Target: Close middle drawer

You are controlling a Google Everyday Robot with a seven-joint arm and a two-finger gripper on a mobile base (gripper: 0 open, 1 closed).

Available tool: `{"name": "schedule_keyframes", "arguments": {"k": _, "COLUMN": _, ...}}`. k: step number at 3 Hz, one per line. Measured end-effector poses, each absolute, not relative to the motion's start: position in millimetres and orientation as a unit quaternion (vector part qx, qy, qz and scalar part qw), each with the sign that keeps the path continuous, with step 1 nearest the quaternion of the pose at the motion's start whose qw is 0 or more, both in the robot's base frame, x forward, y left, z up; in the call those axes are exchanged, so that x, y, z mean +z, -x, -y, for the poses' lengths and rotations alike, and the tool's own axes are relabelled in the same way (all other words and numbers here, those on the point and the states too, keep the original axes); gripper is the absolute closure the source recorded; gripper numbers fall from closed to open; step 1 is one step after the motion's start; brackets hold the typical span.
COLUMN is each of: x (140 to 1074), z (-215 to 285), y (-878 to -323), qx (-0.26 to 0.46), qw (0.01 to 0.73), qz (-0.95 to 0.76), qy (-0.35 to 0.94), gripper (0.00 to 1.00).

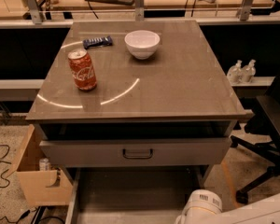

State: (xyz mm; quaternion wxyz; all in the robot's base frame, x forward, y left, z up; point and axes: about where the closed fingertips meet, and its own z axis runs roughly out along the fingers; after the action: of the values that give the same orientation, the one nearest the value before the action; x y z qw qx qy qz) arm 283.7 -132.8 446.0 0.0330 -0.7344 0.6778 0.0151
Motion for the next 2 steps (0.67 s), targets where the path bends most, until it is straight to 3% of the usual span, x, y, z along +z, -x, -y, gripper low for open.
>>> {"name": "schedule_keyframes", "arguments": {"k": 1, "x": 446.0, "z": 132.9, "y": -283.5, "qx": 0.015, "qw": 0.033, "qz": -0.678, "qy": 0.735, "gripper": 1.0}}
{"name": "schedule_keyframes", "arguments": {"k": 2, "x": 448.7, "z": 130.0, "y": -295.0, "qx": 0.004, "qw": 0.032, "qz": -0.671, "qy": 0.741, "gripper": 1.0}}
